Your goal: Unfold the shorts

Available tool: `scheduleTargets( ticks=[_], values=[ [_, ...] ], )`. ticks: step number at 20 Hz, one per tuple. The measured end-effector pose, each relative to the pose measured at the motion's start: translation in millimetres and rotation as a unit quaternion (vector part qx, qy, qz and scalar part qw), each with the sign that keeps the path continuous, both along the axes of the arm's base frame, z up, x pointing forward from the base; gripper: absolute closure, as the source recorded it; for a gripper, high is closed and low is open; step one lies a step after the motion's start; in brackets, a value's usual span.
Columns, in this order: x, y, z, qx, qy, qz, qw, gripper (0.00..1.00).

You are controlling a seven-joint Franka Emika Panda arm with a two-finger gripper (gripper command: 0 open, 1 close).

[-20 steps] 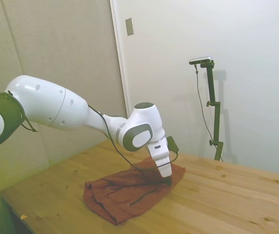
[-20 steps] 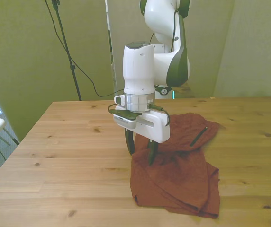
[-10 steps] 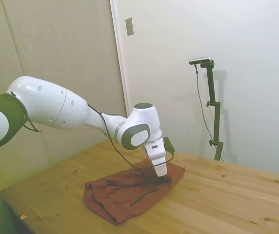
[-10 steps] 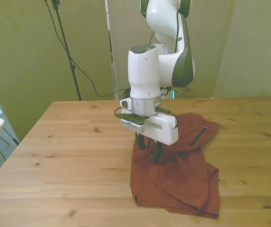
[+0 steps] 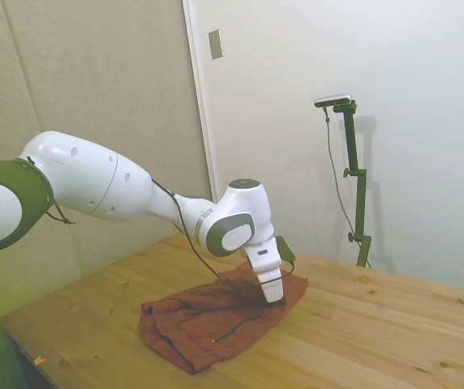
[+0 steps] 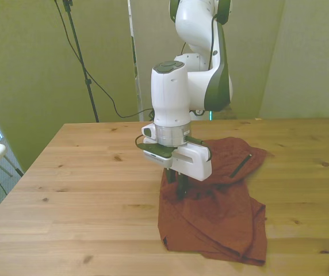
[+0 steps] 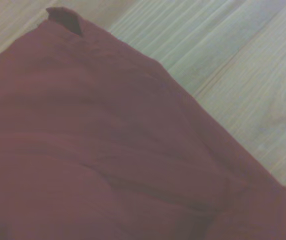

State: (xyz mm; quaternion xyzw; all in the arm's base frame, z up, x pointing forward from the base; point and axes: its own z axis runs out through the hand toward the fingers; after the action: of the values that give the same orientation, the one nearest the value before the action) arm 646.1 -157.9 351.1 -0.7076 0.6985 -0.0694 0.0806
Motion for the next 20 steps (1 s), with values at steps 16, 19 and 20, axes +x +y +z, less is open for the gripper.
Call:
scheduleTargets(
  ticks=[16,19,20],
  values=[
    [26.9,88.9,71.8,-0.002,-0.103,0.093,0.9903,1.00],
    [40.2,116.9,80.2,-0.011,-0.132,0.119,0.9840,1.00],
    [45.7,126.7,79.8,-0.018,-0.141,0.129,0.9814,1.00]
  ],
)
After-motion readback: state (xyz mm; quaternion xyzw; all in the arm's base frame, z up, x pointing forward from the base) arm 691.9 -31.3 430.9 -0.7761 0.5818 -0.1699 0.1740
